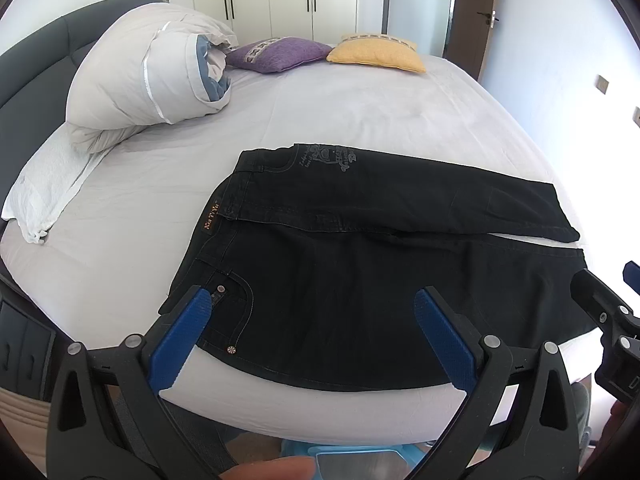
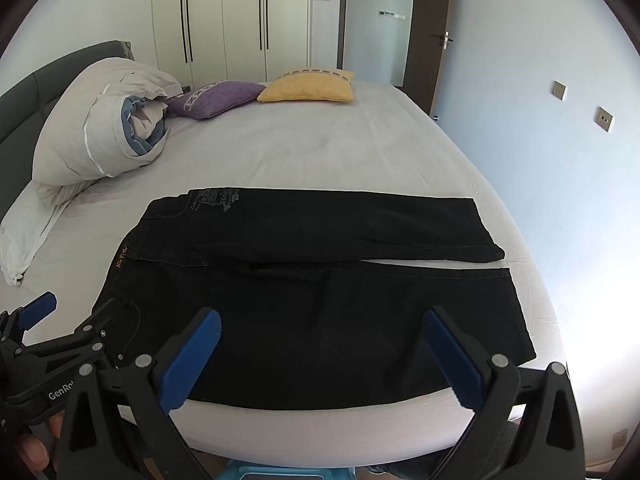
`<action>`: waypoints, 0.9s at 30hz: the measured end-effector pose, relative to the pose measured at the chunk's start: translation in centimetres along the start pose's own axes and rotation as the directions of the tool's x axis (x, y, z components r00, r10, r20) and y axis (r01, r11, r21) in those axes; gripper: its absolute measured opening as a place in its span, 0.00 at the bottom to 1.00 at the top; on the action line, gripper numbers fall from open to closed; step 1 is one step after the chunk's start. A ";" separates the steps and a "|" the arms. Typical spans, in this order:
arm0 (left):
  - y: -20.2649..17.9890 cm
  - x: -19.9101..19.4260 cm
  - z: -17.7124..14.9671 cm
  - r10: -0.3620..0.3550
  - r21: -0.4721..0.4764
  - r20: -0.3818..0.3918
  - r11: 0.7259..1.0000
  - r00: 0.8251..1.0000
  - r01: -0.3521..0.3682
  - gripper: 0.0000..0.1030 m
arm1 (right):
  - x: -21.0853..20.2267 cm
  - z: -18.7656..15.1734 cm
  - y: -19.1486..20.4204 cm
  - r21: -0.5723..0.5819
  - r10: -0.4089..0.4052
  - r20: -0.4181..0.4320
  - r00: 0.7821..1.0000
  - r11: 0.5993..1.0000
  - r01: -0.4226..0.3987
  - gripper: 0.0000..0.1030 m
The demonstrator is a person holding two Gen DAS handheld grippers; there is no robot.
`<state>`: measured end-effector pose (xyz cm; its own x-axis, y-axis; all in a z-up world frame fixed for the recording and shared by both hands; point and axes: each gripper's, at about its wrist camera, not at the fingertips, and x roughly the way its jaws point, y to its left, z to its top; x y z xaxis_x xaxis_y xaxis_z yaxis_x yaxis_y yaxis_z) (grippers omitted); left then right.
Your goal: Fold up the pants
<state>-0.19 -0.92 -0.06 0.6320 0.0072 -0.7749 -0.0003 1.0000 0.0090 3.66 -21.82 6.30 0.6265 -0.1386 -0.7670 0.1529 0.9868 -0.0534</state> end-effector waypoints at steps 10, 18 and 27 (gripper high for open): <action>0.0 -0.1 0.0 0.000 0.002 -0.002 1.000 1.000 0.000 1.00 | 0.2 -0.1 0.1 -0.002 0.000 -0.002 1.000 1.000 0.000 1.00; -0.1 -0.1 -0.1 0.000 0.003 -0.003 1.000 1.000 0.000 1.00 | 0.4 -0.2 0.2 -0.002 0.000 -0.002 1.000 1.000 0.000 1.00; -0.1 -0.1 -0.2 0.000 0.003 -0.006 1.000 1.000 0.000 1.00 | 0.2 -0.2 0.2 -0.003 0.001 -0.004 1.000 1.000 -0.001 1.00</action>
<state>-0.37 -1.05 -0.09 0.6274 0.0070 -0.7787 0.0022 0.9999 0.0108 3.70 -21.63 6.00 0.6239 -0.1376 -0.7693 0.1499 0.9872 -0.0550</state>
